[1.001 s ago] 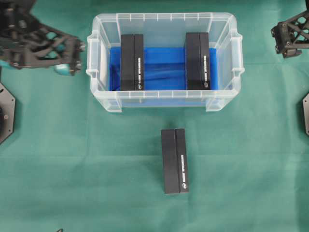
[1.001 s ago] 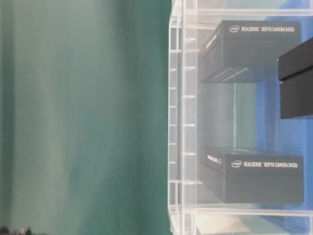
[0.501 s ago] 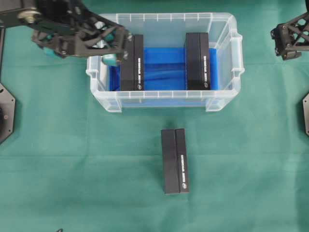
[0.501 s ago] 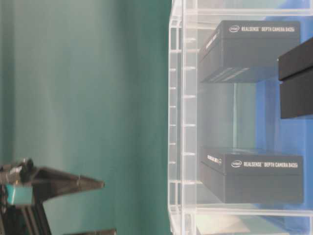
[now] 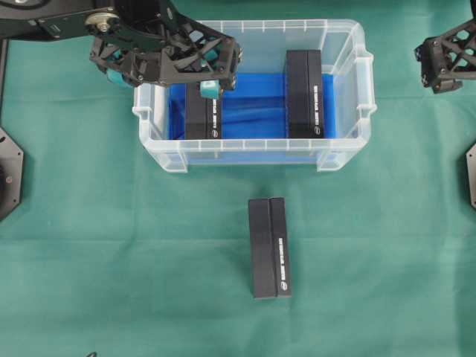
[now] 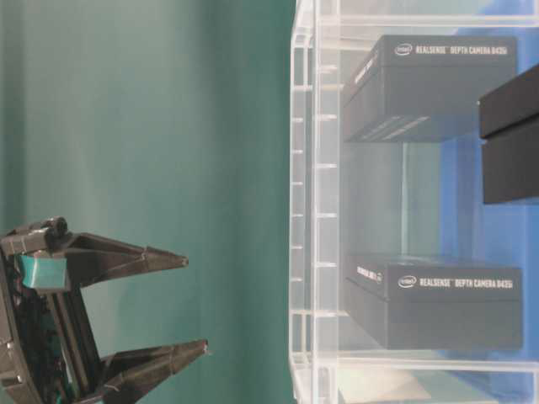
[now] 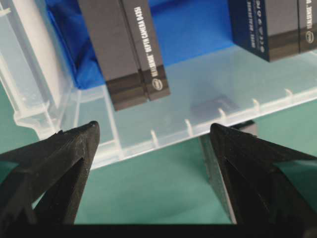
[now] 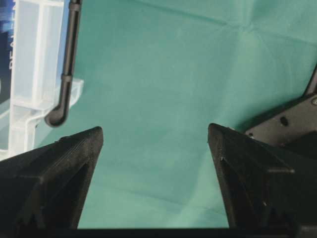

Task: Take out the box from the case.
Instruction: 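Move the left gripper over the left pair of black boxes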

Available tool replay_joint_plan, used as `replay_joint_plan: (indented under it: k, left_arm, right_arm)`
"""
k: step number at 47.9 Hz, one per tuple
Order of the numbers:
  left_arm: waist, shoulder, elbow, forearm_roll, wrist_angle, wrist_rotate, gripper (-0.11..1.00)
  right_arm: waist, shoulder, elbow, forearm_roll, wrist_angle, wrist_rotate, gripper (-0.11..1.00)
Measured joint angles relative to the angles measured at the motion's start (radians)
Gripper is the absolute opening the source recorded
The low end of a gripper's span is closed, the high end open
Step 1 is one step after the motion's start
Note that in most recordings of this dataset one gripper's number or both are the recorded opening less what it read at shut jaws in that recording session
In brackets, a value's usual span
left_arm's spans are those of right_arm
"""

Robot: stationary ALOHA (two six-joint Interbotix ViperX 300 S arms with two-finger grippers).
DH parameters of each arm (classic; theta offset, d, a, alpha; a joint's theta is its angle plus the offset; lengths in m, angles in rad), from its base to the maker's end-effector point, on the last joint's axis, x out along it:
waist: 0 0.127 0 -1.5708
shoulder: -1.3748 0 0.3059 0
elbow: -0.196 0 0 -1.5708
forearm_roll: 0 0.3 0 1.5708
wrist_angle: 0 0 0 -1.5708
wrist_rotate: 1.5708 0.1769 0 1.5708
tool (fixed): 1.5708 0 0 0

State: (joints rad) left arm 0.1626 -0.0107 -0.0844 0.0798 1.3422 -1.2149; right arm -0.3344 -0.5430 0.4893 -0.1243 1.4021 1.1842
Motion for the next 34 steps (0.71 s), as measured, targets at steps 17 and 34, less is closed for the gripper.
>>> replay_joint_plan:
  k: [17,34]
  left_arm:
    - [-0.002,0.006,-0.009,0.000,0.011,-0.009,0.94]
    - [-0.012,0.006,-0.011,-0.002,0.029,-0.048,0.94]
  right_arm:
    - [0.003,0.000,0.006,0.000,-0.014,0.000,0.84]
    - [0.003,0.002,0.021,0.000,-0.031,0.000,0.84]
